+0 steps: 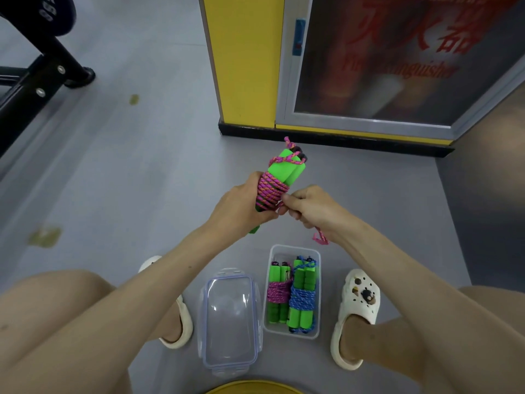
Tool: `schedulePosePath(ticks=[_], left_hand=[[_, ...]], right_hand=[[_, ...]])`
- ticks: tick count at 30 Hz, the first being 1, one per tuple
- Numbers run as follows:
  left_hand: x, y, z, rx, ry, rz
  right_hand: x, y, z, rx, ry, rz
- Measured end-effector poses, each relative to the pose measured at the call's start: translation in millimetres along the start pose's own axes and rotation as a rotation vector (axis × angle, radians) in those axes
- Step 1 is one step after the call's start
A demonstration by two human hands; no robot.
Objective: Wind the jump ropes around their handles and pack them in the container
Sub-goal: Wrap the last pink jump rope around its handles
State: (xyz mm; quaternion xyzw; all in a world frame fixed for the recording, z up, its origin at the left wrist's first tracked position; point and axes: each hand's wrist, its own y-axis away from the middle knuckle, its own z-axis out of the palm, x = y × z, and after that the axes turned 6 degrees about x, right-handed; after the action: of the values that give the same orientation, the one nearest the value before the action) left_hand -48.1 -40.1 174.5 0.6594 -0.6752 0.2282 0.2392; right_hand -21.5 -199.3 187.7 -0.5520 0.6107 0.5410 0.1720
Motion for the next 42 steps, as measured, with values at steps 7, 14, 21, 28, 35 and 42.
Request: schedulePosePath(ticks=[7, 14, 21, 28, 35, 42], left_hand=[[-6, -3, -7, 0.018, 0.338, 0.035], [-9, 1, 3, 0.225, -0.358, 0.270], [0, 0, 8, 0.333, -0.592, 0.253], [-2, 0, 12, 0.313, -0.692, 0.229], [-12, 3, 18, 0.315, -0.819, 0.257], [-10, -2, 24, 0.439, -0.884, 0.319]], right_hand=[[-3, 4, -10, -0.115, -0.235, 0.077], [-10, 3, -5, -0.178, -0.254, 0.158], [-12, 4, 5, -0.117, -0.326, 0.123], [-7, -2, 7, -0.070, -0.204, 0.187], [-9, -4, 6, -0.053, -0.186, 0.234], [-11, -8, 6, -0.071, -0.547, 0.359]])
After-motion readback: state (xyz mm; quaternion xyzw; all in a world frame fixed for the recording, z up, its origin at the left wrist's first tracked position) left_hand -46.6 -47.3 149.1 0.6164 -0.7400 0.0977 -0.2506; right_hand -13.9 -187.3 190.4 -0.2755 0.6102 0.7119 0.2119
